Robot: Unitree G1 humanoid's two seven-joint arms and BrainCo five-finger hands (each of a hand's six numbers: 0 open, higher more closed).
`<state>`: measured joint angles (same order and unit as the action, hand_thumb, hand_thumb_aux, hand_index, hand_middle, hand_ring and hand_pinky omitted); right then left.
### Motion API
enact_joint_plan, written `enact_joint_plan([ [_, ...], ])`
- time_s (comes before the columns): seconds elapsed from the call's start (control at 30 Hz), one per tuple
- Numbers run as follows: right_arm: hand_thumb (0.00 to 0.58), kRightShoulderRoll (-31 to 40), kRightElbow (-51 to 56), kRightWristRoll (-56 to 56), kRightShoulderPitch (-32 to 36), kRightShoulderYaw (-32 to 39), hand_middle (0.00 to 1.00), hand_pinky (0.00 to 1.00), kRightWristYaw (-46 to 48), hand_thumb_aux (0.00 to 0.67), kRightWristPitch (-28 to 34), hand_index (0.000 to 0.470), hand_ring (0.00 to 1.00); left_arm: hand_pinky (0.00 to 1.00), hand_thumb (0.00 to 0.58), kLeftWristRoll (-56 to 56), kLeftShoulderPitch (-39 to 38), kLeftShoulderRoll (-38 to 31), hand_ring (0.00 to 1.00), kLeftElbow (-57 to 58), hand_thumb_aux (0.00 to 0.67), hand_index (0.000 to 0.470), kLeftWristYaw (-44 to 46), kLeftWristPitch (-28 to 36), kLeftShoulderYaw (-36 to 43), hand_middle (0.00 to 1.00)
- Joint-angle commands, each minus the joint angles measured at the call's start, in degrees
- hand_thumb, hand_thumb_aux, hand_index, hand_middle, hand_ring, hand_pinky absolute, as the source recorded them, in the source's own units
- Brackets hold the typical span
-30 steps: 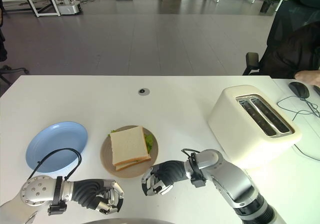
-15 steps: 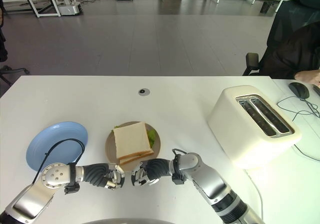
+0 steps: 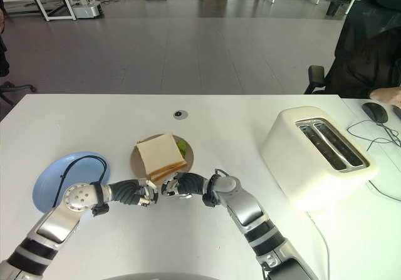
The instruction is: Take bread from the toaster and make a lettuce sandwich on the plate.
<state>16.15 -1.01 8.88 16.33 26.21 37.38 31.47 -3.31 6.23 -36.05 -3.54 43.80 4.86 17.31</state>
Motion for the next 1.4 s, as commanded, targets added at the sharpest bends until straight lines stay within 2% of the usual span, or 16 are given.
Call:
enact_joint_plan([
  [0.03,0.58,0.1,2.1,-1.5,-0.5,-0.4,1.0,1.0,-0.9,0.67,1.0,0.47,1.0,1.0,0.58,-2.5,4.0,0.8,1.0,7.1,0.67,0.47,-0.9,-3.9,0.2,1.0],
  [0.23,0.58,-2.5,8.3,-2.6,3.0,-2.2,1.0,1.0,-3.0,0.67,-1.5,0.47,1.0,1.0,0.58,-4.7,9.5,3.4,1.0,17.1,0.67,0.47,-1.9,-11.1,0.9,1.0],
  [0.43,0.58,-8.4,24.4,-4.5,9.3,-5.5,1.0,1.0,-8.3,0.67,-7.6,0.47,1.0,1.0,0.58,-5.9,15.0,7.5,1.0,26.2,0.67,0.47,-2.9,-14.8,1.4,1.0],
  [0.57,0.58,-11.7,37.5,-6.0,15.8,-7.6,1.0,1.0,-10.6,0.67,-12.7,0.47,1.0,1.0,0.58,-6.6,17.4,9.3,1.0,30.6,0.67,0.47,-4.2,-16.6,1.0,1.0],
  [0.73,0.58,-13.1,43.6,-6.9,18.1,-9.4,1.0,1.0,-11.1,0.67,-16.1,0.47,1.0,1.0,0.58,-8.2,24.8,11.8,1.0,42.3,0.67,0.47,-7.3,-21.7,0.6,1.0],
  [0.9,0.58,-13.5,45.8,-7.5,18.8,-10.4,1.0,1.0,-10.5,0.67,-17.6,0.47,1.0,1.0,0.58,-9.2,30.8,12.5,1.0,53.3,0.67,0.47,-10.0,-27.1,-0.5,1.0],
  [1.07,0.58,-13.7,44.2,-8.0,18.6,-10.6,1.0,1.0,-9.2,0.67,-17.4,0.47,1.0,1.0,0.58,-9.8,32.4,11.6,1.0,58.5,0.67,0.47,-12.0,-31.4,-1.3,1.0],
  [1.17,0.58,-12.8,39.5,-7.0,18.5,-11.5,1.0,1.0,-8.1,0.67,-15.7,0.47,1.0,1.0,0.58,-7.6,30.1,11.2,1.0,54.6,0.67,0.47,-10.4,-32.5,-2.7,1.0],
  [1.23,0.58,-11.8,33.5,-6.0,18.0,-12.5,1.0,1.0,-7.5,0.67,-13.2,0.47,1.0,1.0,0.58,-3.5,26.6,11.3,1.0,46.4,0.67,0.47,-7.4,-30.4,-4.5,1.0],
  [1.27,0.579,-11.3,29.8,-5.3,18.0,-13.2,1.0,1.0,-6.9,0.644,-11.3,0.452,1.0,1.0,0.58,-1.3,24.2,11.1,1.0,40.5,0.67,0.47,-6.1,-28.1,-5.2,1.0],
  [1.3,0.498,-10.8,25.7,-4.4,18.1,-14.0,1.0,1.0,-6.4,0.418,-9.2,0.293,1.0,0.55,0.58,1.7,21.4,10.9,0.55,33.0,0.67,0.47,-4.8,-24.3,-6.3,0.55],
  [1.33,0.005,-10.5,21.4,-3.3,18.3,-15.1,1.0,1.0,-6.2,0.003,-6.6,0.002,1.0,0.0,0.58,4.8,18.8,10.5,0.0,25.3,0.67,0.47,-4.2,-19.4,-7.6,0.0],
  [1.37,0.0,-10.3,16.6,-1.8,18.9,-16.6,0.81,0.81,-6.5,0.0,-4.3,0.0,0.81,0.0,0.579,9.1,16.7,10.2,0.0,16.9,0.641,0.45,-4.5,-13.8,-9.6,0.0],
  [1.4,0.0,-10.4,11.9,-0.2,19.5,-18.3,0.05,0.05,-7.2,0.0,-2.3,0.0,0.05,0.0,0.509,13.5,15.1,10.4,0.0,9.2,0.436,0.306,-6.5,-7.9,-12.6,0.0],
])
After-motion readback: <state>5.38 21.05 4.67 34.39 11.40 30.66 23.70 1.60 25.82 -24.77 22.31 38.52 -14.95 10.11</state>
